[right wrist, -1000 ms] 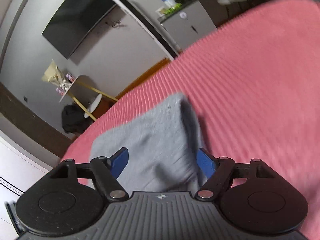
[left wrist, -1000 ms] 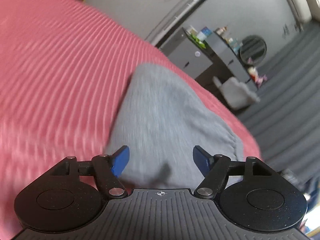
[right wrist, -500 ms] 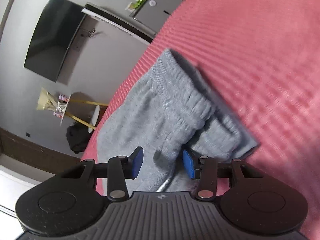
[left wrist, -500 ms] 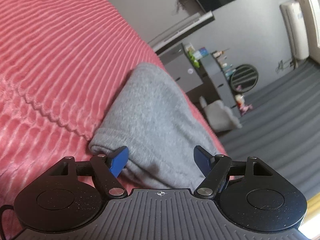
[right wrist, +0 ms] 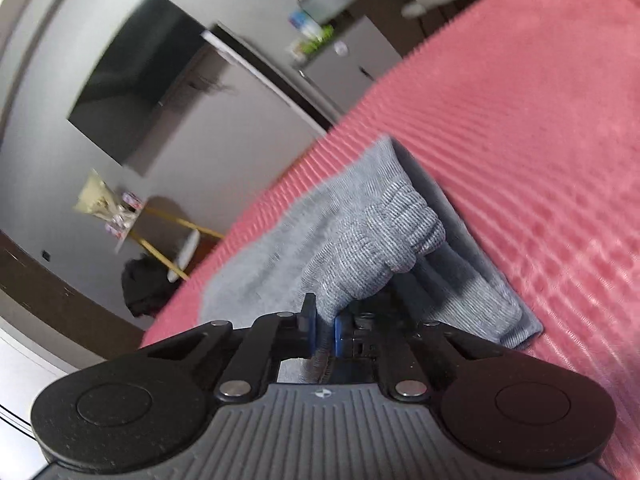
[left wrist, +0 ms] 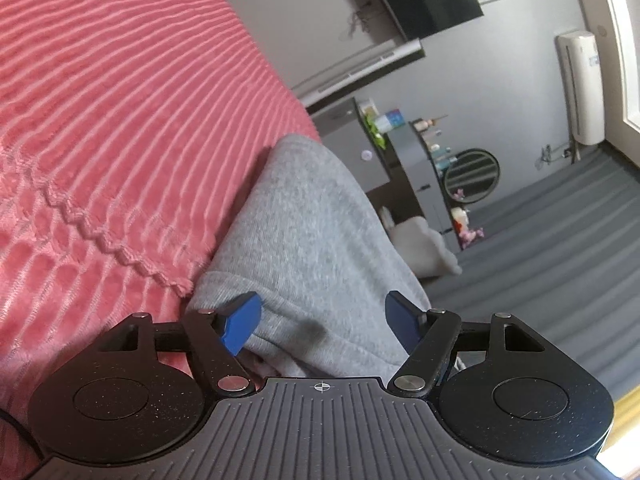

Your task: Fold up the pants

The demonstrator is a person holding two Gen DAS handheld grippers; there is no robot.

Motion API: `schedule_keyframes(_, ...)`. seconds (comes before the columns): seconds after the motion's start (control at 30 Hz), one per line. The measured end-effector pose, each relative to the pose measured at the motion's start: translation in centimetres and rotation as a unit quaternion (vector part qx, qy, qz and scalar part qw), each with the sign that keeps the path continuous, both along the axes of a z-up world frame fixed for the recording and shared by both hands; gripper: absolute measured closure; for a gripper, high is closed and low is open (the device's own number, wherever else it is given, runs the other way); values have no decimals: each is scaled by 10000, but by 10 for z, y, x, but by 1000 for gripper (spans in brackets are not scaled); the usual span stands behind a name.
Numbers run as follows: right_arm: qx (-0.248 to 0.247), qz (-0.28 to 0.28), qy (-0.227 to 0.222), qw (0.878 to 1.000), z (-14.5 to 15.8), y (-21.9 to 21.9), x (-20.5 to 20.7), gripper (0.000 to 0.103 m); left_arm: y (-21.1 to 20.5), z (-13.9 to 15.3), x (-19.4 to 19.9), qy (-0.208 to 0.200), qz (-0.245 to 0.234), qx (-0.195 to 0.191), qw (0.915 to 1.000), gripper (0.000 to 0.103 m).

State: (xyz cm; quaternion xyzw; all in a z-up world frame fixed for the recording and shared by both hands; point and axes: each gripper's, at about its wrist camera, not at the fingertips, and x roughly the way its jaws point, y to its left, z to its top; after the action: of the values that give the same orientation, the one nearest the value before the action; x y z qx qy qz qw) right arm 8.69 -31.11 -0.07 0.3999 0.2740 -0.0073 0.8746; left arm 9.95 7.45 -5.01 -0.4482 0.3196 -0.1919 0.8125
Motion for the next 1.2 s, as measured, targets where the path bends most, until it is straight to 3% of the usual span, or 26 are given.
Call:
schedule_keyframes(0.07, -272, 37, -17, 9996, 1, 3, -5, 95, -1, 0, -2, -20, -37, 49, 10000, 28)
schedule_keyframes(0.17, -909, 167, 513, 9944, -21, 6, 5, 94, -5, 0, -1, 33, -63, 212, 9998, 28)
schedule_keyframes(0.23, -1000, 415, 808, 9908, -40, 4, 12, 96, -7, 1, -3, 31, -75, 369, 9993, 28)
schedule_keyframes(0.27, -940, 430, 724, 9920, -40, 2, 8, 95, -8, 2, -3, 25, -74, 474, 9988, 28)
schedule_keyframes(0.43, -767, 414, 675, 9939, -12, -13, -5, 89, -14, 13, -8, -168, -26, 927, 9956, 28)
schedule_keyframes(0.6, -1533, 91, 360, 9875, 24, -19, -22, 88, -22, 28, -16, -613, 203, 1568, 9855, 27)
schedule_keyframes(0.73, -1900, 427, 163, 9807, 32, -9, 0, 88, -29, 26, -14, -551, 82, 1769, 9827, 25)
schedule_keyframes(0.83, -2425, 665, 110, 9678, 30, 8, 18, 88, -34, 22, -11, -393, 71, 2243, 9737, 24)
schedule_keyframes(0.93, -3112, 887, 359, 9455, 10, 24, 30, 88, -39, 17, -6, -116, 29, 2754, 9613, 20)
schedule_keyframes(1.0, -3435, 914, 173, 9346, 0, 27, 21, 88, -41, 10, -3, 45, -53, 2934, 9560, 18)
schedule_keyframes(1.1, -4339, 978, 166, 8955, -7, 41, 8, 88, -40, 12, -4, -42, -2, 2878, 9577, 20)
schedule_keyframes(1.13, -4450, 1028, 162, 8894, -6, 44, 4, 88, -38, 15, -7, -128, 37, 2788, 9602, 21)
schedule_keyframes(1.2, -4374, 1024, 179, 8932, 1, 45, -3, 87, -31, 19, -10, -317, 136, 2564, 9659, 20)
